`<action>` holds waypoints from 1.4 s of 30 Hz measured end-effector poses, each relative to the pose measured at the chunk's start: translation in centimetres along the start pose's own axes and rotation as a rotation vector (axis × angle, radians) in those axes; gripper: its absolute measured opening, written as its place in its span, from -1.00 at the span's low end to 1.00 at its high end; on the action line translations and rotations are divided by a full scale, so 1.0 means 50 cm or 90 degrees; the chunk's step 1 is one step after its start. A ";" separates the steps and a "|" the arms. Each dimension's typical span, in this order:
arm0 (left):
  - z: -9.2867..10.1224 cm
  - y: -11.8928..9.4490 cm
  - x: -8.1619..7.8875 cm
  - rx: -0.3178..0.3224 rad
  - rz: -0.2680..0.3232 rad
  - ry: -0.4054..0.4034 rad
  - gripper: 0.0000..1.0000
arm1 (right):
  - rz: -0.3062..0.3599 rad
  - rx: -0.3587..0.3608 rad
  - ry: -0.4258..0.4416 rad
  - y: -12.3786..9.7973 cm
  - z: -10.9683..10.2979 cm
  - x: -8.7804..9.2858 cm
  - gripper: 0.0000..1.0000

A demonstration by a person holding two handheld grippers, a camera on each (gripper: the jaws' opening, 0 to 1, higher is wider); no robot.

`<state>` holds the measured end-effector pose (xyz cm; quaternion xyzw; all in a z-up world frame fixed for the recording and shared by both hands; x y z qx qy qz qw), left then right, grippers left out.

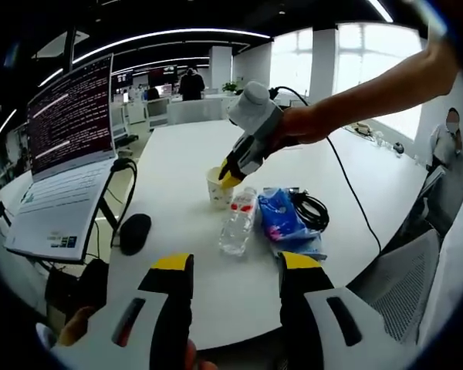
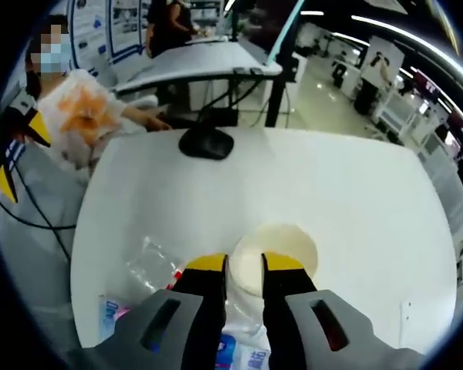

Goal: Arrange the tabletop items into an orderly group along one side of the table until the central work area is clear of visible clutter.

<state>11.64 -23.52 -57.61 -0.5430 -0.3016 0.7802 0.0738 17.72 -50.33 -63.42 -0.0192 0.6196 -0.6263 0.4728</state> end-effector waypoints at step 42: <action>0.056 0.063 -0.017 0.061 -0.021 0.022 -0.16 | 0.163 0.169 0.229 -0.291 -0.061 0.124 -0.54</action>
Point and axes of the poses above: the point that each gripper's makers call its tool centre point, and the gripper's own axes: y roughly forward along the fingers, z roughly to its right, x roughly out of its underside, the point moved 8 cm from there along -y, roughly backward along the fingers, and after that the axes turned 13 degrees about -y, right-handed, at the moved point
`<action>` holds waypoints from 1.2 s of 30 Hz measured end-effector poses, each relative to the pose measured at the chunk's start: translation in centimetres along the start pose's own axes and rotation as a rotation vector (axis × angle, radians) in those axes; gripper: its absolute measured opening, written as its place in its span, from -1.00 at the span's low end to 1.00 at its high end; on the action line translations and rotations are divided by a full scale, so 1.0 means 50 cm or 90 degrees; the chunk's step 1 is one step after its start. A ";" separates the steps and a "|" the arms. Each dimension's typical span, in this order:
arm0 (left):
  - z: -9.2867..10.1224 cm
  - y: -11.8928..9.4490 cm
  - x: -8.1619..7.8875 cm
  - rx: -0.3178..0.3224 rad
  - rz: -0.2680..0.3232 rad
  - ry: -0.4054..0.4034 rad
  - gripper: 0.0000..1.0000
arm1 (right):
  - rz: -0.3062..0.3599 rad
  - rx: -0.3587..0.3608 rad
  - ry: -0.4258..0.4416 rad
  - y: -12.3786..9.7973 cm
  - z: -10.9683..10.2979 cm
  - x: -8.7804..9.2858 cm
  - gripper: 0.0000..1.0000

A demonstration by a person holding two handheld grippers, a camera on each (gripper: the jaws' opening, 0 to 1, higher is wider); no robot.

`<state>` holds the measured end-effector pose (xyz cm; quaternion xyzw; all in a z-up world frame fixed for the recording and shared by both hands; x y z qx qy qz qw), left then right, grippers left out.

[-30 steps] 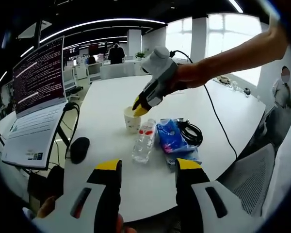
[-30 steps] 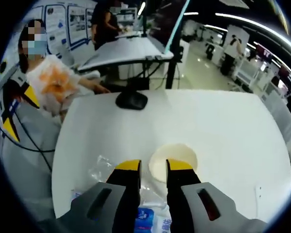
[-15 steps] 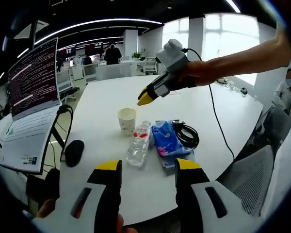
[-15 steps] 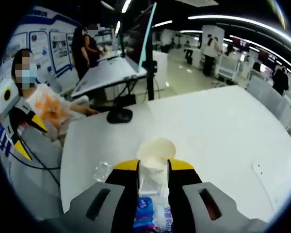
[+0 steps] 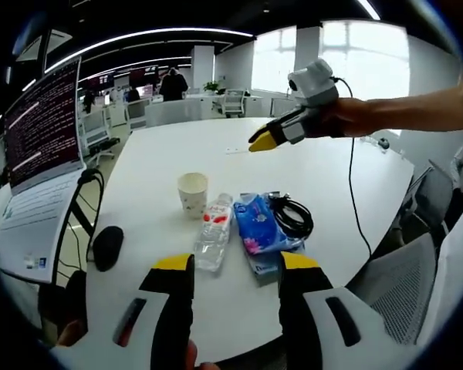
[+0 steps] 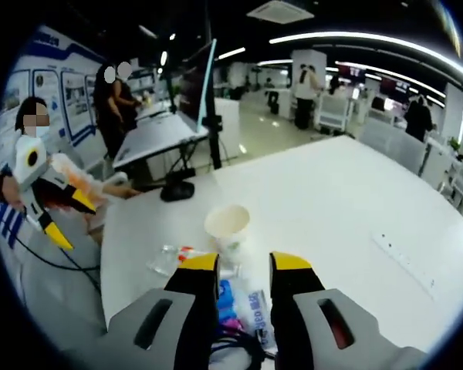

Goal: Arrange the tabletop items into an orderly group along one side of the table until the central work area is clear of visible clutter.

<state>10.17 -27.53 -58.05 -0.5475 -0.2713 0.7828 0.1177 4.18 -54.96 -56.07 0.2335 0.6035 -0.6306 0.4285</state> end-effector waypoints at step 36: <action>0.011 0.100 -0.015 0.024 -0.037 0.001 -0.16 | -0.012 0.109 0.163 -0.225 -0.111 0.252 -0.45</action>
Point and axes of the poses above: the point that each gripper's makers call its tool centre point, and the gripper's own axes: y roughly forward along the fingers, z roughly to its right, x roughly out of its underside, the point moved 8 cm from there along -y, roughly backward along the fingers, and after that the axes turned 13 degrees about -y, right-handed, at the moved point
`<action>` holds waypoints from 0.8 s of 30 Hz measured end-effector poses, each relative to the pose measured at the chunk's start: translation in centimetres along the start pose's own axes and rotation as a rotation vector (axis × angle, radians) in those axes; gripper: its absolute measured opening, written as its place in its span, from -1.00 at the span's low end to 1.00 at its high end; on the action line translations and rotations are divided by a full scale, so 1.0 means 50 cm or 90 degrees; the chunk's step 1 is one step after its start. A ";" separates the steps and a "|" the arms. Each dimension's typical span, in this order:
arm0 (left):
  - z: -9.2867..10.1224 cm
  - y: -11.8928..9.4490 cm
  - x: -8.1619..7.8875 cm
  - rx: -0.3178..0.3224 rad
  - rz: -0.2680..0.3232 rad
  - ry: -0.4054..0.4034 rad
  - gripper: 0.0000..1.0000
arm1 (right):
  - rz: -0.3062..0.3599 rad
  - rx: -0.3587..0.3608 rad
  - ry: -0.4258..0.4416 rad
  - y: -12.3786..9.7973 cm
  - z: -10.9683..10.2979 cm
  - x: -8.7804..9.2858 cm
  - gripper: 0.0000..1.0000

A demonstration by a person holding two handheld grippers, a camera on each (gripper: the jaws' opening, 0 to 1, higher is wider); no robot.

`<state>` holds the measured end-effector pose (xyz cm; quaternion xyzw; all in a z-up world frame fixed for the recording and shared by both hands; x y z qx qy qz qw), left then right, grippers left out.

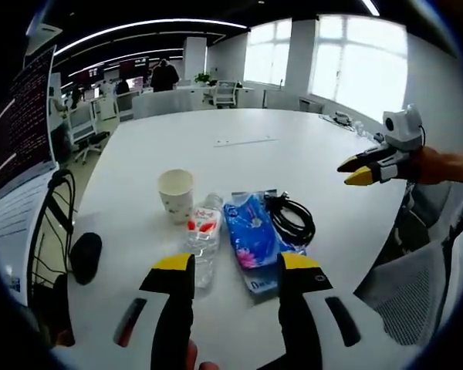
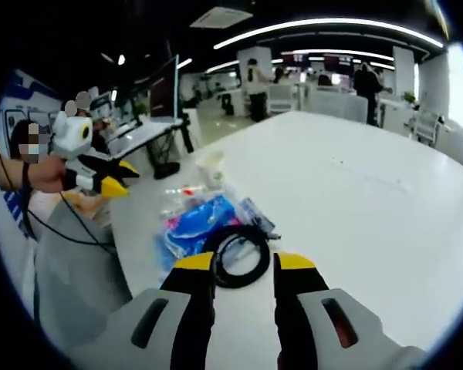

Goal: Arrange the tabletop items into an orderly group along one side of the table until the central work area is clear of visible clutter.

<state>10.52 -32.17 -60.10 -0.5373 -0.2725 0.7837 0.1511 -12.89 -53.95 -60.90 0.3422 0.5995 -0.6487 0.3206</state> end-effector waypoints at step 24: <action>-0.026 0.054 -0.042 0.002 -0.006 -0.008 -0.18 | -0.005 0.015 0.022 -0.034 0.000 0.016 -0.44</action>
Point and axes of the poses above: the point that each gripper's makers call its tool centre point, and the gripper's own axes: y roughly forward along the fingers, z roughly to its right, x roughly out of its underside, the point moved 8 cm from there along -y, roughly backward along the fingers, and after that the axes turned 13 degrees about -y, right-handed, at the moved point
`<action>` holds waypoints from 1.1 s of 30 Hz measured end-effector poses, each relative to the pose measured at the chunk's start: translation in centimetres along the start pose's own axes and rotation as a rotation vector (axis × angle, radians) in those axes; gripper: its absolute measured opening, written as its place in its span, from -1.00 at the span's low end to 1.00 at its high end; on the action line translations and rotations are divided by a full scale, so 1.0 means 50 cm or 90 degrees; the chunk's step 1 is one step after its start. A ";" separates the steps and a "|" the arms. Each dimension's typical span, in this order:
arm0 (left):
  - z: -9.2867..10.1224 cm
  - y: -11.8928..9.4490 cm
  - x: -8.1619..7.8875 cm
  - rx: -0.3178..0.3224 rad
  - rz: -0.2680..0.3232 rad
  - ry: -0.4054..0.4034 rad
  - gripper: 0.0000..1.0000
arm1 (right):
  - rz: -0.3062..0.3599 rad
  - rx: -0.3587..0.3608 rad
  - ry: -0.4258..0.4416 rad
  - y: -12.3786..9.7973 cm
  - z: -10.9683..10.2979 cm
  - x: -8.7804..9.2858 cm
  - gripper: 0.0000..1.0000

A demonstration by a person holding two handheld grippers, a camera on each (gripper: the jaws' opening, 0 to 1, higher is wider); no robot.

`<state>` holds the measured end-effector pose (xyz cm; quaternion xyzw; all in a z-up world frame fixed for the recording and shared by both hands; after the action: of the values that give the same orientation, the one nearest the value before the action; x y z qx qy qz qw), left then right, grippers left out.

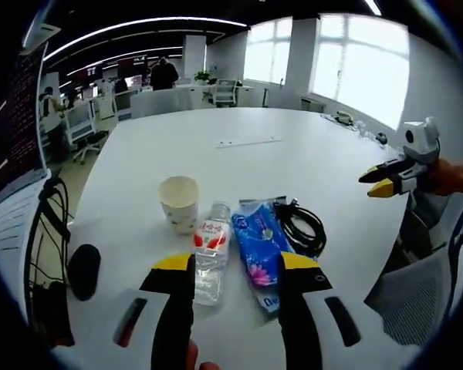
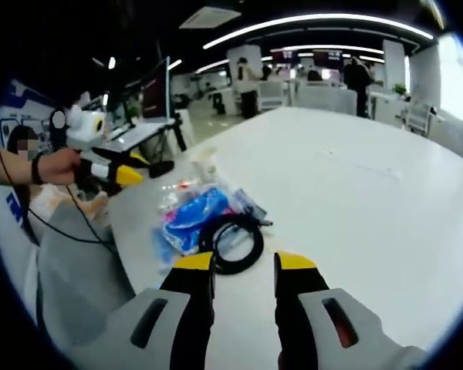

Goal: Arrange the tabletop items into an orderly group along one side of the table until the central work area is clear of visible clutter.

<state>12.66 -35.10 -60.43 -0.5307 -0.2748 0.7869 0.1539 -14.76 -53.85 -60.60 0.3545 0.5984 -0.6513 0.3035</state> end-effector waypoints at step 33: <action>-0.043 0.156 -0.031 -0.032 -0.155 0.030 -0.17 | -0.002 0.007 0.023 -0.077 -0.069 0.031 -0.30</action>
<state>15.62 -41.59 -64.53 -0.5152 -0.3533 0.7427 0.2412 -18.45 -49.97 -59.80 0.3668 0.6007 -0.6488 0.2893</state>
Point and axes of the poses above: the point that each gripper's makers call its tool centre point, and the gripper's own axes: y roughly forward along the fingers, z roughly to its right, x roughly out of its underside, the point moved 8 cm from there along -y, roughly backward along the fingers, and after that the axes turned 13 degrees about -y, right-handed, at the moved point
